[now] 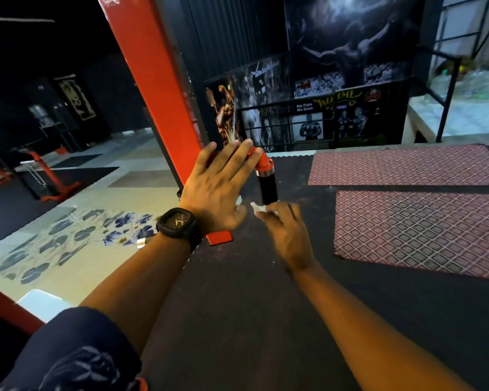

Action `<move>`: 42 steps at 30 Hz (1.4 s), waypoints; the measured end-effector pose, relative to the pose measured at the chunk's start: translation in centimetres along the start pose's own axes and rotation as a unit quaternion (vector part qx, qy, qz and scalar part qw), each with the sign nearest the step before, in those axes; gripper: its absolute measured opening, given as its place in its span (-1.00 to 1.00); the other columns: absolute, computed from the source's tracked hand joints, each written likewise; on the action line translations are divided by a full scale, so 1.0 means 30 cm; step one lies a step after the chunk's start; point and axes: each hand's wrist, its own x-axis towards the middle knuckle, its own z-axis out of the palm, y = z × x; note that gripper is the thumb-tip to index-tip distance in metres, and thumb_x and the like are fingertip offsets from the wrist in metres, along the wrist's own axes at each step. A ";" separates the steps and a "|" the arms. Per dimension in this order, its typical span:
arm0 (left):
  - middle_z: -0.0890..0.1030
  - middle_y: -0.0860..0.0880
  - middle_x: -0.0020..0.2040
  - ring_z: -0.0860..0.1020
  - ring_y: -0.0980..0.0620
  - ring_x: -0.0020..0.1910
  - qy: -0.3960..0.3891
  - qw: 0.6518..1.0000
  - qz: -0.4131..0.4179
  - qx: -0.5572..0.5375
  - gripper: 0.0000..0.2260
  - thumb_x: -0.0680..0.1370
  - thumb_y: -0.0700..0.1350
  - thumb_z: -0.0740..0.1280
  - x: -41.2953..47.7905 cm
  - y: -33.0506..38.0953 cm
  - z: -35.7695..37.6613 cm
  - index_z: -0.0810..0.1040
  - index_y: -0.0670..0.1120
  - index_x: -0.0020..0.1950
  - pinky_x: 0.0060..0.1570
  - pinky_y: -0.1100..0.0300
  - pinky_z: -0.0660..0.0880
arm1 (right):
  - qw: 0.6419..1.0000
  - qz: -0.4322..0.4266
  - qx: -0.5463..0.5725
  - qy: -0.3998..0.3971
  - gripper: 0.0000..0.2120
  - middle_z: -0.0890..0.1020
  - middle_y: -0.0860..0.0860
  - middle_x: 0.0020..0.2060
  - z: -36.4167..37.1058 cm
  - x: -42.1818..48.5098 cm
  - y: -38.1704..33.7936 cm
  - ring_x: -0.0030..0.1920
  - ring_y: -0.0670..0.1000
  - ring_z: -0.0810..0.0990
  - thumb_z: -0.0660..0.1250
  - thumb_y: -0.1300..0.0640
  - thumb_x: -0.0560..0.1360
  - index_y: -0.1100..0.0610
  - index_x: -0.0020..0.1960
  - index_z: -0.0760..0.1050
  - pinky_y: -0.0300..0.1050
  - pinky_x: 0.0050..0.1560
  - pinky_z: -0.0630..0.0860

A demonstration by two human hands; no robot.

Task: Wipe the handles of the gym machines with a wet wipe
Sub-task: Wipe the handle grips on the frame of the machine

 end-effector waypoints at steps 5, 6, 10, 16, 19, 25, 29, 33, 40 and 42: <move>0.14 -0.10 0.62 0.17 -0.12 0.57 0.003 1.000 0.001 -0.005 -0.09 0.33 0.15 0.26 0.000 0.003 0.001 0.06 -0.06 0.64 0.53 -0.11 -0.15 | 0.999 0.016 0.030 -0.025 -0.85 0.52 -0.02 0.08 -0.012 -0.059 0.020 0.09 -0.31 0.44 0.38 0.02 0.59 0.06 0.10 0.56 -0.20 0.08 0.50; 0.14 -0.10 0.62 0.17 -0.12 0.57 0.002 1.000 0.000 -0.002 -0.08 0.32 0.15 0.27 0.000 0.003 0.003 0.06 -0.06 0.64 0.53 -0.11 -0.16 | 0.999 0.014 0.031 -0.013 -0.87 0.52 -0.01 0.06 -0.013 -0.048 0.019 0.07 -0.27 0.46 0.41 0.05 0.57 0.08 0.08 0.57 -0.16 0.07 0.51; 0.14 -0.10 0.62 0.17 -0.12 0.57 0.003 1.000 0.002 0.001 -0.11 0.34 0.17 0.20 -0.003 0.005 0.003 0.07 -0.06 0.64 0.53 -0.10 -0.17 | 0.996 -0.069 0.020 0.052 -0.83 0.51 -0.01 0.04 -0.022 0.030 -0.001 0.06 -0.05 0.49 0.51 0.24 0.48 0.19 0.06 0.65 -0.18 0.02 0.53; 0.16 -0.11 0.62 0.17 -0.13 0.57 0.009 1.000 0.002 0.000 -0.11 0.33 0.14 0.24 -0.004 0.002 0.008 0.08 -0.07 0.64 0.52 -0.10 -0.18 | 0.994 -0.030 0.006 0.107 -0.88 0.64 0.04 -0.02 -0.025 -0.002 -0.007 0.03 0.04 0.56 0.46 0.24 0.51 0.16 0.05 0.68 -0.20 0.02 0.50; 0.15 -0.11 0.62 0.15 -0.13 0.58 0.005 1.000 0.001 -0.004 -0.11 0.33 0.12 0.25 -0.002 0.001 0.006 0.08 -0.07 0.64 0.52 -0.11 -0.17 | 0.987 0.012 0.087 0.138 -0.90 0.64 0.08 0.04 -0.030 0.069 -0.037 0.09 -0.05 0.60 0.43 0.29 0.54 0.24 0.05 0.65 -0.26 0.11 0.53; 0.14 -0.11 0.62 0.15 -0.12 0.58 0.007 1.000 -0.009 -0.011 -0.13 0.34 0.15 0.13 -0.001 0.011 0.007 0.07 -0.07 0.63 0.52 -0.12 -0.13 | 0.971 0.133 0.169 0.103 -0.88 0.67 -0.07 -0.07 -0.050 0.044 -0.018 -0.01 -0.17 0.64 0.35 0.19 0.59 0.12 0.10 0.62 -0.24 -0.02 0.58; 0.14 -0.11 0.62 0.15 -0.13 0.58 0.013 1.000 -0.010 -0.016 -0.12 0.32 0.13 0.19 0.001 0.015 0.009 0.09 -0.07 0.64 0.52 -0.11 -0.13 | 0.967 0.110 0.224 0.060 -0.86 0.67 -0.01 -0.05 -0.075 0.157 -0.039 -0.02 -0.12 0.65 0.31 0.26 0.59 0.16 0.10 0.59 -0.26 -0.04 0.55; 0.16 -0.12 0.62 0.17 -0.14 0.57 0.018 1.000 -0.008 -0.012 -0.13 0.33 0.13 0.19 -0.001 0.013 0.008 0.10 -0.08 0.63 0.52 -0.11 -0.11 | 0.946 0.196 0.259 0.016 -0.79 0.68 -0.05 -0.09 -0.059 0.126 -0.030 -0.07 -0.19 0.65 0.32 0.34 0.55 0.08 0.05 0.59 -0.28 -0.07 0.53; 0.14 -0.11 0.62 0.15 -0.12 0.58 0.014 1.000 -0.010 -0.004 -0.12 0.33 0.13 0.19 -0.004 0.015 0.013 0.08 -0.07 0.64 0.52 -0.12 -0.11 | 0.922 0.217 0.314 -0.071 -0.85 0.69 0.15 -0.11 -0.078 0.261 -0.037 -0.11 0.07 0.66 0.26 0.28 0.61 0.20 -0.01 0.61 -0.07 -0.08 0.56; 0.13 -0.10 0.62 0.15 -0.12 0.58 0.014 1.000 -0.010 -0.002 -0.12 0.33 0.14 0.19 -0.004 0.014 0.015 0.08 -0.07 0.64 0.52 -0.12 -0.11 | 0.918 0.243 0.285 -0.133 -0.82 0.68 0.10 -0.21 -0.087 0.264 -0.005 -0.19 0.03 0.62 0.28 0.23 0.62 0.21 -0.11 0.60 -0.03 -0.11 0.54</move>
